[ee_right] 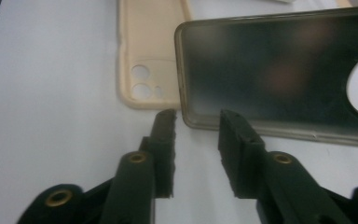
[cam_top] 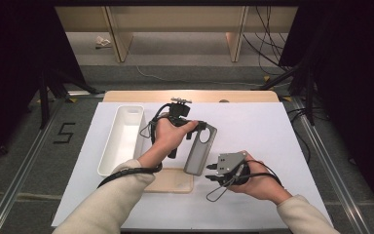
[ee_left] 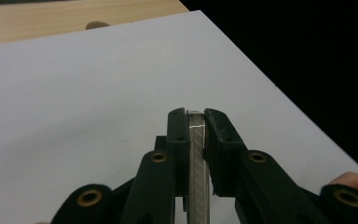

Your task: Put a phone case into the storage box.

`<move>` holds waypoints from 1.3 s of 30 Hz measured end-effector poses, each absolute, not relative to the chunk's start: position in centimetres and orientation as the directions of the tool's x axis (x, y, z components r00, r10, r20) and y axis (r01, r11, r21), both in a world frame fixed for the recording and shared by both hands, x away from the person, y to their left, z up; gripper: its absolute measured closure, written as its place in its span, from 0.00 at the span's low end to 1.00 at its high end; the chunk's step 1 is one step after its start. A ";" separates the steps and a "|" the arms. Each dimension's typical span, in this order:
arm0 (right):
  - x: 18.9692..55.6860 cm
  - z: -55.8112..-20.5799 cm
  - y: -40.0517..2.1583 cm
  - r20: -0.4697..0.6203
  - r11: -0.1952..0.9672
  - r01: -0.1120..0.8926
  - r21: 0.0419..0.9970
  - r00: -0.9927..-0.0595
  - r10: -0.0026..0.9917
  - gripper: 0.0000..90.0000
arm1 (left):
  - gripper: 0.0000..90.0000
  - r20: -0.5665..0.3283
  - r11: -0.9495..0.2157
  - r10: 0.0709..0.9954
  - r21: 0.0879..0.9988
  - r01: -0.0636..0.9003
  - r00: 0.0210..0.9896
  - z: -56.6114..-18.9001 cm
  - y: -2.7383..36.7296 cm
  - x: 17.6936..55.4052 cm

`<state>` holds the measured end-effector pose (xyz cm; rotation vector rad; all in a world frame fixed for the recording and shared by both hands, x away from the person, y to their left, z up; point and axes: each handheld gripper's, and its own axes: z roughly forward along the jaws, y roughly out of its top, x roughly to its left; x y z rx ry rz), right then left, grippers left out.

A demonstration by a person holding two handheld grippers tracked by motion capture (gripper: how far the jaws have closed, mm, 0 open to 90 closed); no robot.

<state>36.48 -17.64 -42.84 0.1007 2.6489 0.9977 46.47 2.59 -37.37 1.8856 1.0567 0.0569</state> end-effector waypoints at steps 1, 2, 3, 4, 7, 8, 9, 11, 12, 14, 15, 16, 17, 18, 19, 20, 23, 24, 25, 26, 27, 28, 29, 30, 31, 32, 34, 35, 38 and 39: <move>36.6 -42.8 -17.8 -0.261 0.751 -0.038 0.659 -0.948 0.182 0.72 | 0.89 -0.366 -0.190 0.682 0.747 0.637 0.633 -37.3 2.6 46.4; 36.6 -42.6 -18.0 -0.260 0.742 -0.023 0.670 -0.943 0.206 0.69 | 0.89 -0.361 -0.192 0.682 0.751 0.632 0.636 -37.3 2.6 46.4; 36.6 -42.6 -18.0 -0.260 0.742 -0.023 0.670 -0.943 0.206 0.69 | 0.89 -0.357 -0.194 0.679 0.756 0.625 0.642 -37.2 2.6 46.3; 36.7 -42.5 -18.2 -0.261 0.737 -0.015 0.676 -0.940 0.220 0.67 | 0.89 -0.355 -0.195 0.676 0.760 0.621 0.646 -37.2 2.6 46.3; 37.0 -42.4 -18.7 -0.257 0.723 0.013 0.690 -0.930 0.263 0.65 | 0.89 -0.344 -0.195 0.672 0.772 0.604 0.656 -37.0 2.7 46.2; 37.2 -42.3 -18.9 -0.254 0.718 0.026 0.695 -0.926 0.279 0.64 | 0.89 -0.340 -0.198 0.669 0.776 0.599 0.661 -36.9 2.8 46.2; 37.3 -42.3 -19.1 -0.250 0.710 0.038 0.704 -0.922 0.297 0.63 | 0.89 -0.338 -0.195 0.668 0.781 0.594 0.663 -36.9 2.8 46.1; 37.6 -42.3 -19.5 -0.237 0.694 0.065 0.717 -0.914 0.331 0.61 | 0.89 -0.341 -0.181 0.665 0.790 0.586 0.664 -36.8 2.9 46.1; 37.7 -42.2 -19.6 -0.233 0.685 0.076 0.725 -0.909 0.347 0.60 | 0.89 -0.340 -0.177 0.665 0.793 0.583 0.665 -36.7 3.0 46.0; 37.9 -42.1 -19.9 -0.221 0.670 0.097 0.736 -0.901 0.373 0.56 | 0.89 -0.340 -0.170 0.661 0.800 0.575 0.669 -36.7 3.2 46.0; 37.9 -42.1 -20.0 -0.220 0.666 0.104 0.739 -0.897 0.384 0.55 | 0.89 -0.338 -0.171 0.660 0.802 0.573 0.671 -36.7 3.3 46.0; 38.0 -42.1 -20.1 -0.213 0.660 0.111 0.743 -0.895 0.391 0.54 | 0.89 -0.337 -0.171 0.657 0.804 0.569 0.674 -36.7 3.4 46.0; 38.0 -42.1 -20.1 -0.206 0.656 0.121 0.745 -0.893 0.399 0.53 | 0.89 -0.335 -0.169 0.656 0.808 0.565 0.676 -36.7 3.5 46.0; 38.1 -42.1 -20.2 -0.208 0.656 0.124 0.745 -0.891 0.404 0.51 | 0.89 -0.337 -0.165 0.656 0.810 0.563 0.676 -36.7 3.6 46.0; 38.1 -42.2 -20.2 -0.205 0.654 0.131 0.745 -0.888 0.411 0.49 | 0.89 -0.340 -0.161 0.654 0.811 0.563 0.676 -36.8 3.7 45.9; 38.2 -42.2 -20.2 -0.201 0.654 0.138 0.744 -0.887 0.416 0.48 | 0.89 -0.336 -0.159 0.653 0.815 0.557 0.679 -36.8 3.7 45.9; 38.3 -42.3 -20.3 -0.198 0.646 0.149 0.748 -0.880 0.432 0.47 | 0.89 -0.323 -0.160 0.639 0.832 0.532 0.698 -36.9 4.1 45.7; 38.3 -42.2 -20.3 -0.194 0.642 0.155 0.751 -0.877 0.439 0.46 | 0.89 -0.323 -0.157 0.635 0.836 0.526 0.702 -36.9 4.2 45.7; 38.3 -42.2 -20.4 -0.195 0.640 0.157 0.753 -0.875 0.444 0.46 | 0.89 -0.323 -0.156 0.627 0.840 0.520 0.709 -36.9 4.3 45.7; 38.3 -42.2 -20.4 -0.196 0.636 0.158 0.755 -0.872 0.449 0.46 | 0.89 -0.318 -0.156 0.619 0.846 0.509 0.718 -36.8 4.5 45.6; 38.4 -42.2 -20.5 -0.194 0.634 0.163 0.756 -0.869 0.455 0.45 | 0.89 -0.314 -0.154 0.612 0.852 0.499 0.726 -36.8 4.7 45.6; 38.4 -42.1 -20.6 -0.189 0.630 0.172 0.757 -0.866 0.464 0.45 | 0.89 -0.309 -0.156 0.607 0.857 0.491 0.732 -36.8 4.8 45.5; 38.4 -42.2 -20.6 -0.191 0.626 0.174 0.760 -0.861 0.471 0.45 | 0.89 -0.302 -0.158 0.600 0.863 0.480 0.740 -36.7 5.0 45.5; 38.5 -42.2 -20.7 -0.193 0.627 0.178 0.758 -0.858 0.477 0.45 | 0.89 -0.297 -0.159 0.595 0.867 0.472 0.747 -36.7 5.2 45.4; 38.5 -42.2 -20.8 -0.189 0.623 0.183 0.761 -0.855 0.483 0.45 | 0.89 -0.293 -0.157 0.592 0.872 0.463 0.751 -36.7 5.4 45.4; 38.6 -42.2 -20.9 -0.186 0.618 0.187 0.764 -0.853 0.488 0.45 | 0.89 -0.284 -0.160 0.588 0.877 0.453 0.757 -36.7 5.6 45.3; 38.7 -42.2 -21.0 -0.192 0.616 0.189 0.765 -0.846 0.498 0.45 | 0.89 -0.272 -0.159 0.585 0.885 0.437 0.764 -36.7 6.0 45.3; 38.7 -42.1 -21.1 -0.190 0.614 0.193 0.765 -0.843 0.503 0.45 | 0.89 -0.269 -0.156 0.581 0.889 0.430 0.768 -36.7 6.2 45.2; 38.7 -42.1 -21.2 -0.195 0.609 0.195 0.769 -0.836 0.513 0.45 | 0.89 -0.265 -0.146 0.566 0.899 0.412 0.780 -36.8 6.8 45.2; 38.7 -42.1 -21.2 -0.197 0.609 0.196 0.769 -0.833 0.517 0.44 | 0.89 -0.262 -0.145 0.563 0.903 0.405 0.784 -36.8 7.0 45.2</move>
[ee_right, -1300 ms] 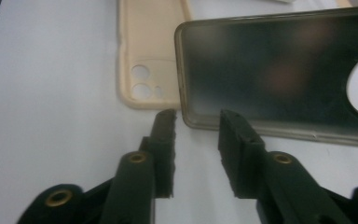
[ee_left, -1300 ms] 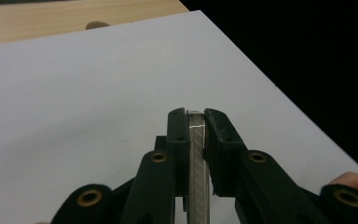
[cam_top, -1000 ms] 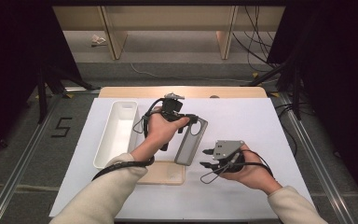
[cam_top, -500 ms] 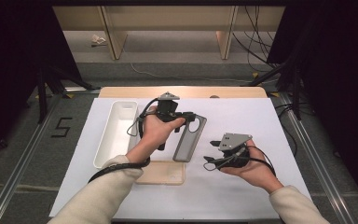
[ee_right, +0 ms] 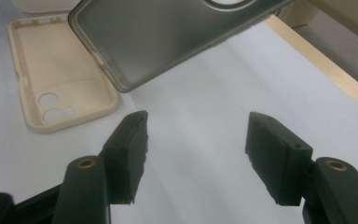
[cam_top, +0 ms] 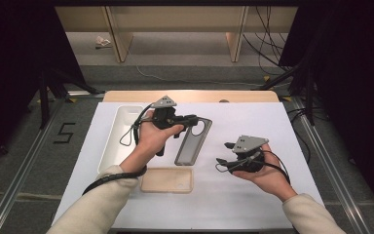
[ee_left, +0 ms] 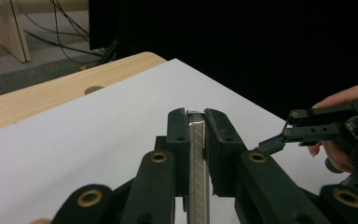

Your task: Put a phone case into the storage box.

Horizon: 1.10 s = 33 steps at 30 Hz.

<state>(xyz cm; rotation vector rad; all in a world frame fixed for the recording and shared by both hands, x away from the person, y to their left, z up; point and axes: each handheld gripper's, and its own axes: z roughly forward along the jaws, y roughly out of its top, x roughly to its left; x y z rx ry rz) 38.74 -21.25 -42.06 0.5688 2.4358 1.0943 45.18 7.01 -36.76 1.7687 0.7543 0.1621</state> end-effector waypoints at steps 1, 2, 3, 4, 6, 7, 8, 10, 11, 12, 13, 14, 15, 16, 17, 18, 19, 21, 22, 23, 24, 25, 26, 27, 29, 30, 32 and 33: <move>38.7 -42.1 -21.3 -0.195 0.607 0.199 0.769 -0.831 0.521 0.44 | 0.89 -0.263 -0.140 0.561 0.904 0.404 0.785 -36.8 7.2 45.1; 38.7 -42.1 -21.3 -0.194 0.606 0.203 0.769 -0.829 0.524 0.44 | 0.89 -0.261 -0.139 0.559 0.906 0.399 0.787 -36.7 7.3 45.1; 38.8 -42.1 -21.3 -0.195 0.605 0.203 0.770 -0.828 0.525 0.44 | 0.89 -0.259 -0.138 0.554 0.909 0.394 0.791 -36.7 7.5 45.1; 38.8 -42.1 -21.4 -0.199 0.605 0.200 0.771 -0.826 0.527 0.44 | 0.89 -0.255 -0.137 0.551 0.912 0.387 0.794 -36.6 7.6 45.1; 38.8 -42.0 -21.5 -0.201 0.602 0.204 0.772 -0.820 0.536 0.44 | 0.89 -0.245 -0.136 0.545 0.918 0.373 0.802 -36.5 8.0 45.0; 38.8 -42.0 -21.5 -0.203 0.601 0.203 0.773 -0.818 0.538 0.44 | 0.89 -0.242 -0.133 0.541 0.921 0.366 0.806 -36.3 8.2 45.0; 38.8 -42.0 -21.6 -0.202 0.598 0.206 0.774 -0.816 0.542 0.43 | 0.89 -0.238 -0.131 0.539 0.924 0.360 0.808 -36.2 8.4 44.9; 38.8 -42.0 -21.7 -0.207 0.598 0.206 0.774 -0.811 0.547 0.44 | 0.89 -0.227 -0.131 0.534 0.929 0.345 0.814 -35.9 8.8 44.9; 38.8 -42.0 -21.7 -0.207 0.597 0.205 0.776 -0.810 0.548 0.43 | 0.89 -0.221 -0.131 0.534 0.932 0.338 0.816 -35.8 9.0 44.9; 38.8 -41.9 -21.7 -0.208 0.596 0.206 0.776 -0.809 0.550 0.43 | 0.89 -0.215 -0.132 0.530 0.935 0.330 0.820 -35.6 9.2 44.9; 38.7 -41.9 -21.7 -0.209 0.595 0.206 0.777 -0.807 0.552 0.43 | 0.89 -0.209 -0.132 0.526 0.938 0.322 0.825 -35.5 9.4 45.0; 38.7 -41.9 -21.8 -0.210 0.592 0.204 0.780 -0.805 0.554 0.43 | 0.89 -0.202 -0.131 0.523 0.941 0.313 0.828 -35.3 9.6 45.0; 38.7 -41.9 -21.8 -0.210 0.592 0.204 0.780 -0.805 0.554 0.43 | 0.89 -0.190 -0.136 0.521 0.944 0.301 0.832 -35.2 9.8 45.0; 38.6 -41.9 -21.8 -0.211 0.593 0.203 0.780 -0.805 0.554 0.43 | 0.89 -0.179 -0.140 0.519 0.947 0.290 0.836 -35.0 10.0 45.1; 38.6 -41.9 -21.8 -0.214 0.593 0.202 0.780 -0.804 0.555 0.43 | 0.89 -0.174 -0.140 0.516 0.949 0.283 0.839 -34.9 10.2 45.1; 38.6 -41.9 -21.8 -0.213 0.592 0.202 0.780 -0.804 0.555 0.43 | 0.89 -0.171 -0.139 0.514 0.950 0.278 0.841 -34.7 10.5 45.1; 38.6 -41.9 -21.8 -0.213 0.592 0.202 0.780 -0.803 0.556 0.43 | 0.89 -0.165 -0.142 0.512 0.952 0.272 0.843 -34.6 10.7 45.2; 38.5 -41.9 -21.8 -0.214 0.591 0.203 0.781 -0.802 0.558 0.42 | 0.89 -0.154 -0.147 0.514 0.953 0.264 0.844 -34.4 11.1 45.3; 38.5 -41.9 -21.8 -0.213 0.590 0.204 0.781 -0.802 0.559 0.42 | 0.89 -0.147 -0.152 0.516 0.954 0.259 0.844 -34.3 11.4 45.3; 38.4 -41.9 -21.9 -0.214 0.589 0.204 0.782 -0.800 0.561 0.42 | 0.89 -0.141 -0.155 0.518 0.955 0.254 0.844 -34.2 11.6 45.4; 38.4 -41.9 -21.9 -0.213 0.589 0.205 0.782 -0.799 0.562 0.42 | 0.89 -0.137 -0.156 0.518 0.955 0.251 0.844 -34.1 11.8 45.5; 38.4 -41.9 -21.9 -0.211 0.586 0.209 0.783 -0.797 0.566 0.42 | 0.89 -0.135 -0.155 0.519 0.956 0.248 0.844 -34.0 12.0 45.5; 38.4 -41.9 -22.0 -0.213 0.584 0.206 0.785 -0.796 0.566 0.42 | 0.89 -0.129 -0.156 0.520 0.957 0.243 0.844 -33.9 12.2 45.5; 38.4 -41.8 -22.0 -0.211 0.581 0.207 0.787 -0.794 0.570 0.42 | 0.89 -0.127 -0.155 0.520 0.958 0.240 0.845 -33.8 12.4 45.6; 38.4 -41.8 -22.0 -0.203 0.571 0.214 0.792 -0.791 0.577 0.40 | 0.89 -0.122 -0.154 0.523 0.960 0.235 0.844 -33.6 12.8 45.6; 38.4 -41.8 -22.0 -0.204 0.568 0.212 0.795 -0.789 0.580 0.39 | 0.89 -0.121 -0.155 0.525 0.960 0.234 0.842 -33.5 12.9 45.6; 38.4 -41.8 -22.1 -0.200 0.562 0.214 0.799 -0.787 0.584 0.38 | 0.89 -0.118 -0.155 0.528 0.960 0.232 0.841 -33.4 13.2 45.7; 38.4 -41.8 -22.0 -0.196 0.558 0.218 0.801 -0.785 0.587 0.37 | 0.89 -0.120 -0.151 0.529 0.961 0.232 0.840 -33.4 13.4 45.7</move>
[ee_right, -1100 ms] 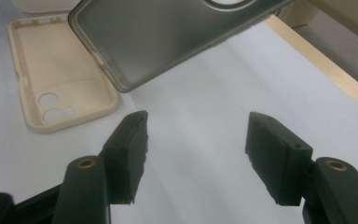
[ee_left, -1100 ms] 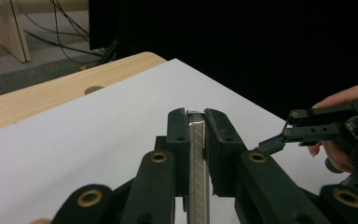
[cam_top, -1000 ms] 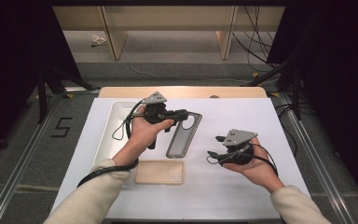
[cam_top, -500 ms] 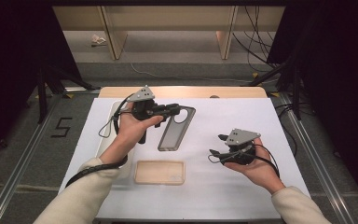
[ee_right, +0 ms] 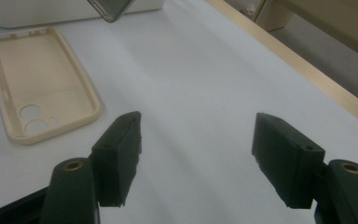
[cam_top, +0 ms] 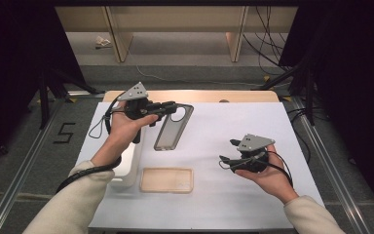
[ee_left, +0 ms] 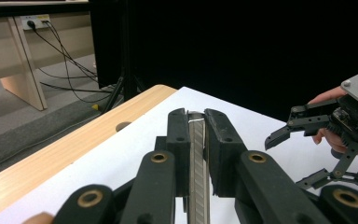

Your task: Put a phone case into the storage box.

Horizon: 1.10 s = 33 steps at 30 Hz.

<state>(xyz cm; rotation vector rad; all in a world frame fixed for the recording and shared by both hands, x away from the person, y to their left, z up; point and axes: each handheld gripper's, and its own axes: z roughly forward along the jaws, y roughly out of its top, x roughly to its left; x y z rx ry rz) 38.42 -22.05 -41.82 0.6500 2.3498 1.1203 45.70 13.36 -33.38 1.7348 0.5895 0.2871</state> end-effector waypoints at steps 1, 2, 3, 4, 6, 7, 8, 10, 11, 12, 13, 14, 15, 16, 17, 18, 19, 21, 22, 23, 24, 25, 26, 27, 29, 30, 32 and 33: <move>38.4 -41.8 -22.0 -0.194 0.555 0.220 0.803 -0.783 0.591 0.35 | 0.89 -0.122 -0.147 0.531 0.961 0.233 0.839 -33.3 13.5 45.7; 38.4 -41.8 -22.0 -0.193 0.553 0.222 0.803 -0.782 0.593 0.34 | 0.89 -0.120 -0.147 0.533 0.962 0.231 0.838 -33.3 13.6 45.7; 38.4 -41.8 -22.1 -0.190 0.550 0.222 0.805 -0.781 0.595 0.34 | 0.89 -0.118 -0.147 0.536 0.962 0.230 0.836 -33.2 13.8 45.8; 38.3 -41.8 -22.1 -0.191 0.549 0.221 0.806 -0.780 0.596 0.33 | 0.89 -0.116 -0.146 0.538 0.963 0.228 0.835 -33.2 13.9 45.8; 38.1 -41.8 -22.1 -0.193 0.547 0.222 0.807 -0.776 0.600 0.31 | 0.89 -0.115 -0.143 0.542 0.964 0.226 0.833 -33.1 14.2 46.0; 38.1 -41.8 -22.2 -0.194 0.547 0.223 0.807 -0.775 0.602 0.31 | 0.89 -0.113 -0.144 0.544 0.964 0.225 0.831 -33.0 14.3 46.0; 38.0 -41.8 -22.3 -0.193 0.544 0.225 0.808 -0.772 0.605 0.31 | 0.89 -0.111 -0.145 0.546 0.964 0.224 0.830 -32.9 14.4 46.1; 38.0 -41.8 -22.4 -0.194 0.542 0.221 0.811 -0.772 0.606 0.31 | 0.89 -0.110 -0.145 0.552 0.964 0.225 0.827 -32.8 14.7 46.3; 38.0 -41.8 -22.4 -0.195 0.542 0.223 0.810 -0.769 0.608 0.31 | 0.89 -0.108 -0.144 0.554 0.964 0.223 0.825 -32.7 14.8 46.3; 38.0 -41.8 -22.4 -0.192 0.541 0.226 0.810 -0.769 0.610 0.31 | 0.89 -0.108 -0.143 0.558 0.964 0.224 0.823 -32.6 14.9 46.4; 37.9 -41.8 -22.5 -0.193 0.542 0.226 0.809 -0.768 0.610 0.31 | 0.89 -0.106 -0.142 0.562 0.965 0.222 0.820 -32.5 15.1 46.4; 37.9 -41.8 -22.5 -0.194 0.541 0.226 0.810 -0.768 0.610 0.31 | 0.89 -0.105 -0.141 0.565 0.965 0.221 0.818 -32.4 15.2 46.5; 37.9 -41.8 -22.4 -0.195 0.541 0.225 0.810 -0.768 0.610 0.31 | 0.89 -0.102 -0.140 0.568 0.966 0.218 0.816 -32.3 15.3 46.6; 37.9 -41.8 -22.4 -0.195 0.541 0.224 0.811 -0.768 0.610 0.31 | 0.89 -0.101 -0.138 0.572 0.966 0.217 0.814 -32.1 15.4 46.6; 37.9 -41.8 -22.4 -0.196 0.542 0.223 0.810 -0.768 0.609 0.31 | 0.89 -0.099 -0.137 0.575 0.967 0.216 0.812 -32.0 15.6 46.7; 37.9 -41.8 -22.4 -0.195 0.541 0.223 0.811 -0.769 0.609 0.31 | 0.89 -0.097 -0.136 0.576 0.968 0.213 0.812 -31.8 15.7 46.8; 37.9 -41.8 -22.4 -0.195 0.541 0.223 0.811 -0.769 0.609 0.31 | 0.89 -0.095 -0.136 0.578 0.968 0.211 0.811 -31.6 15.8 46.8; 37.9 -41.8 -22.4 -0.196 0.542 0.223 0.810 -0.768 0.610 0.31 | 0.89 -0.091 -0.131 0.581 0.970 0.204 0.809 -31.2 16.0 47.0; 37.9 -41.8 -22.4 -0.196 0.541 0.223 0.811 -0.767 0.611 0.31 | 0.89 -0.088 -0.131 0.583 0.971 0.200 0.807 -30.9 16.1 47.1; 37.9 -41.8 -22.4 -0.197 0.541 0.223 0.811 -0.767 0.611 0.31 | 0.89 -0.085 -0.129 0.585 0.972 0.196 0.806 -30.7 16.3 47.1; 37.9 -41.8 -22.5 -0.197 0.541 0.223 0.811 -0.767 0.611 0.31 | 0.89 -0.085 -0.125 0.588 0.973 0.194 0.804 -30.5 16.4 47.2; 37.9 -41.8 -22.5 -0.197 0.541 0.223 0.811 -0.767 0.611 0.31 | 0.89 -0.086 -0.120 0.591 0.974 0.192 0.802 -30.3 16.5 47.3; 38.0 -41.8 -22.5 -0.197 0.541 0.223 0.811 -0.766 0.612 0.31 | 0.89 -0.084 -0.118 0.593 0.975 0.190 0.801 -30.2 16.6 47.3; 37.9 -41.8 -22.5 -0.196 0.540 0.225 0.811 -0.765 0.613 0.31 | 0.89 -0.083 -0.117 0.596 0.975 0.189 0.799 -30.0 16.8 47.4; 37.9 -41.8 -22.5 -0.196 0.539 0.224 0.812 -0.765 0.614 0.31 | 0.89 -0.080 -0.116 0.600 0.976 0.186 0.796 -29.8 17.1 47.5; 37.9 -41.8 -22.5 -0.196 0.538 0.223 0.813 -0.764 0.614 0.31 | 0.89 -0.079 -0.114 0.604 0.976 0.185 0.793 -29.7 17.3 47.6; 37.9 -41.8 -22.5 -0.197 0.535 0.219 0.816 -0.764 0.614 0.31 | 0.89 -0.084 -0.105 0.609 0.977 0.185 0.789 -29.6 17.6 47.8; 37.9 -41.7 -22.5 -0.196 0.534 0.221 0.816 -0.763 0.616 0.31 | 0.89 -0.084 -0.104 0.612 0.977 0.186 0.786 -29.6 17.7 47.8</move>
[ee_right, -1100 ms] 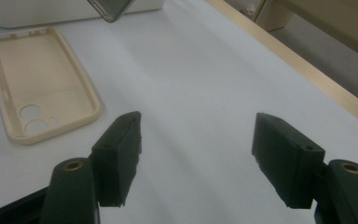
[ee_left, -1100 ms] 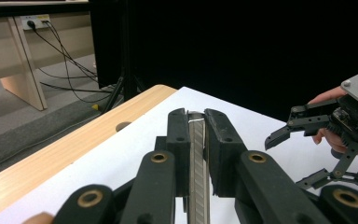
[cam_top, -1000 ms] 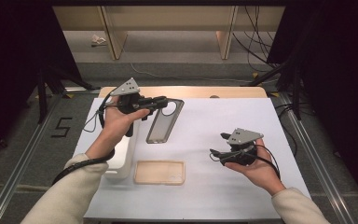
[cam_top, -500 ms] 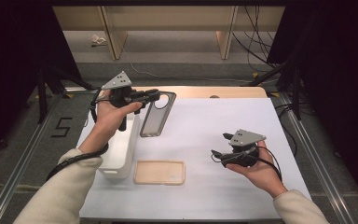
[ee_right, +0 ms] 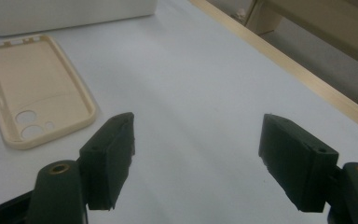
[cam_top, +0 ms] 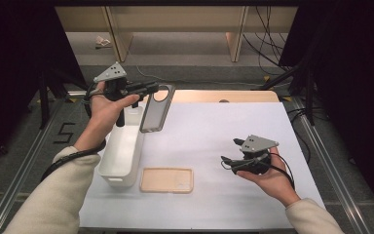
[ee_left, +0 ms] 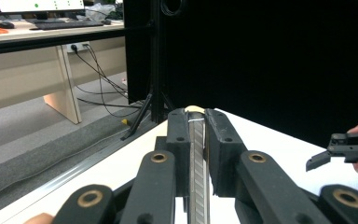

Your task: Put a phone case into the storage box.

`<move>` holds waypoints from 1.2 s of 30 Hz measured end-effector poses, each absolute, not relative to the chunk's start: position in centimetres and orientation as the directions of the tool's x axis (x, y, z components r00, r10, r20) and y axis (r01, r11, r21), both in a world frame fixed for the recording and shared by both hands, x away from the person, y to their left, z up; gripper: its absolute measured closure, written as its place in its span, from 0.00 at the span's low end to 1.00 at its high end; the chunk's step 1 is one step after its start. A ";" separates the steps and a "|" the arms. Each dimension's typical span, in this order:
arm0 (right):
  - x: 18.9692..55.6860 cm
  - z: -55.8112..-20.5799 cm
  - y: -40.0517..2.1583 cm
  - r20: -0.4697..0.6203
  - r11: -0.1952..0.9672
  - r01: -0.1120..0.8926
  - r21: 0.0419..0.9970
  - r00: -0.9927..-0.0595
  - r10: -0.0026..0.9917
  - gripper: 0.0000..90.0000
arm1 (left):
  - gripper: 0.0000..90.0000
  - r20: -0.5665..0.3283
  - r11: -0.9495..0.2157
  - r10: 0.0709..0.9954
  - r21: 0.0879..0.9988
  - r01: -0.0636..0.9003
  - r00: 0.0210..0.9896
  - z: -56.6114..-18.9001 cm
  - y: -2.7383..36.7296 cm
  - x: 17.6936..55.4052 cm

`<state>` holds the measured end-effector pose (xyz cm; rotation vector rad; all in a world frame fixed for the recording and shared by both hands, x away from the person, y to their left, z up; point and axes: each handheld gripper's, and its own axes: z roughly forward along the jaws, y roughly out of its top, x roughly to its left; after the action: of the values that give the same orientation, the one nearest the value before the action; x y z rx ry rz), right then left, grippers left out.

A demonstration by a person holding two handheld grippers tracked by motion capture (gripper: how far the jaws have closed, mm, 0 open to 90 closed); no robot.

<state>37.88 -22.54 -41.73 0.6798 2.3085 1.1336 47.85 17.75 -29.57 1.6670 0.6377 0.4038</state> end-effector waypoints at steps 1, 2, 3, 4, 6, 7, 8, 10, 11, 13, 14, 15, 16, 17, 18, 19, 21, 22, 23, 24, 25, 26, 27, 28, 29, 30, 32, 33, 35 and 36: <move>37.9 -41.7 -22.5 -0.194 0.531 0.221 0.818 -0.762 0.617 0.31 | 0.89 -0.086 -0.103 0.614 0.977 0.188 0.785 -29.6 17.9 47.9; 37.9 -41.7 -22.6 -0.193 0.530 0.222 0.819 -0.762 0.618 0.31 | 0.89 -0.085 -0.105 0.616 0.976 0.189 0.783 -29.7 18.0 48.0; 37.9 -41.8 -22.6 -0.193 0.530 0.222 0.819 -0.762 0.618 0.31 | 0.89 -0.090 -0.102 0.619 0.976 0.194 0.780 -29.7 18.2 48.1; 37.9 -41.8 -22.5 -0.192 0.530 0.223 0.818 -0.763 0.617 0.31 | 0.89 -0.090 -0.104 0.621 0.975 0.196 0.778 -29.7 18.3 48.2; 38.0 -41.9 -22.5 -0.190 0.530 0.224 0.818 -0.764 0.617 0.31 | 0.89 -0.092 -0.099 0.627 0.975 0.197 0.774 -29.7 18.7 48.2; 38.0 -41.9 -22.5 -0.191 0.531 0.225 0.817 -0.764 0.616 0.31 | 0.89 -0.093 -0.097 0.629 0.976 0.197 0.771 -29.7 18.8 48.3; 38.0 -41.9 -22.5 -0.190 0.531 0.225 0.817 -0.764 0.616 0.31 | 0.89 -0.093 -0.097 0.632 0.975 0.198 0.769 -29.7 18.9 48.3; 38.0 -41.9 -22.5 -0.191 0.530 0.225 0.817 -0.763 0.618 0.31 | 0.89 -0.092 -0.098 0.638 0.975 0.199 0.765 -29.6 19.2 48.4; 38.0 -41.9 -22.5 -0.190 0.529 0.225 0.819 -0.763 0.618 0.31 | 0.89 -0.092 -0.098 0.640 0.975 0.199 0.763 -29.6 19.3 48.4; 38.0 -41.9 -22.6 -0.192 0.528 0.224 0.819 -0.761 0.619 0.31 | 0.89 -0.095 -0.093 0.642 0.975 0.200 0.761 -29.5 19.5 48.5; 38.0 -41.9 -22.6 -0.189 0.526 0.225 0.820 -0.761 0.621 0.30 | 0.89 -0.095 -0.092 0.643 0.976 0.200 0.760 -29.5 19.6 48.5; 38.0 -41.9 -22.6 -0.187 0.523 0.225 0.822 -0.760 0.622 0.31 | 0.89 -0.095 -0.091 0.644 0.976 0.200 0.759 -29.5 19.6 48.5; 38.0 -41.8 -22.6 -0.184 0.520 0.227 0.823 -0.760 0.623 0.31 | 0.89 -0.095 -0.091 0.644 0.976 0.200 0.759 -29.5 19.7 48.5; 38.0 -41.8 -22.6 -0.183 0.518 0.227 0.824 -0.760 0.624 0.30 | 0.89 -0.095 -0.090 0.645 0.976 0.199 0.758 -29.5 19.7 48.5; 38.0 -41.8 -22.6 -0.182 0.516 0.227 0.826 -0.759 0.625 0.30 | 0.89 -0.095 -0.089 0.645 0.976 0.199 0.758 -29.5 19.7 48.5; 38.0 -41.8 -22.6 -0.180 0.515 0.228 0.827 -0.760 0.625 0.31 | 0.89 -0.095 -0.089 0.646 0.976 0.199 0.757 -29.5 19.8 48.6; 37.9 -41.8 -22.7 -0.178 0.512 0.228 0.828 -0.759 0.626 0.30 | 0.89 -0.095 -0.086 0.648 0.977 0.197 0.755 -29.4 19.9 48.6; 37.9 -41.8 -22.7 -0.178 0.511 0.229 0.828 -0.759 0.627 0.30 | 0.89 -0.096 -0.084 0.650 0.977 0.197 0.754 -29.4 19.9 48.6; 38.0 -41.8 -22.7 -0.176 0.508 0.226 0.831 -0.759 0.626 0.30 | 0.89 -0.095 -0.085 0.652 0.977 0.197 0.752 -29.4 20.0 48.6; 38.0 -41.8 -22.7 -0.175 0.505 0.226 0.833 -0.759 0.627 0.30 | 0.89 -0.096 -0.083 0.653 0.977 0.197 0.752 -29.4 20.1 48.7; 37.9 -41.8 -22.8 -0.172 0.503 0.228 0.834 -0.758 0.629 0.30 | 0.89 -0.097 -0.082 0.652 0.977 0.197 0.752 -29.4 20.1 48.7; 37.9 -41.8 -22.8 -0.169 0.501 0.231 0.834 -0.757 0.631 0.29 | 0.89 -0.099 -0.079 0.653 0.977 0.198 0.751 -29.4 20.2 48.7; 37.9 -41.8 -22.9 -0.168 0.499 0.231 0.835 -0.757 0.632 0.29 | 0.89 -0.099 -0.079 0.654 0.977 0.198 0.750 -29.4 20.2 48.7; 37.9 -41.9 -22.9 -0.167 0.497 0.231 0.836 -0.756 0.633 0.28 | 0.89 -0.099 -0.078 0.656 0.977 0.198 0.749 -29.4 20.3 48.7; 37.9 -41.9 -22.9 -0.166 0.496 0.230 0.837 -0.757 0.632 0.28 | 0.89 -0.101 -0.076 0.656 0.977 0.198 0.748 -29.4 20.3 48.8; 37.8 -41.8 -23.0 -0.163 0.493 0.232 0.838 -0.756 0.633 0.28 | 0.89 -0.101 -0.074 0.657 0.977 0.198 0.747 -29.4 20.4 48.8; 37.8 -41.8 -23.1 -0.160 0.489 0.234 0.840 -0.755 0.636 0.26 | 0.89 -0.103 -0.071 0.660 0.977 0.199 0.745 -29.4 20.5 48.8; 37.8 -41.8 -23.1 -0.157 0.486 0.236 0.842 -0.754 0.638 0.26 | 0.89 -0.102 -0.071 0.659 0.978 0.198 0.745 -29.4 20.6 48.8; 37.8 -41.8 -23.2 -0.152 0.482 0.239 0.843 -0.753 0.640 0.25 | 0.89 -0.103 -0.071 0.664 0.977 0.199 0.741 -29.4 20.7 48.9; 37.8 -41.9 -23.2 -0.149 0.479 0.241 0.844 -0.753 0.641 0.24 | 0.89 -0.102 -0.071 0.665 0.978 0.198 0.740 -29.4 20.8 48.9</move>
<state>37.79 -23.18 -41.86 0.7319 2.2811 1.1981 48.88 20.78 -29.39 1.6308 0.7057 0.4425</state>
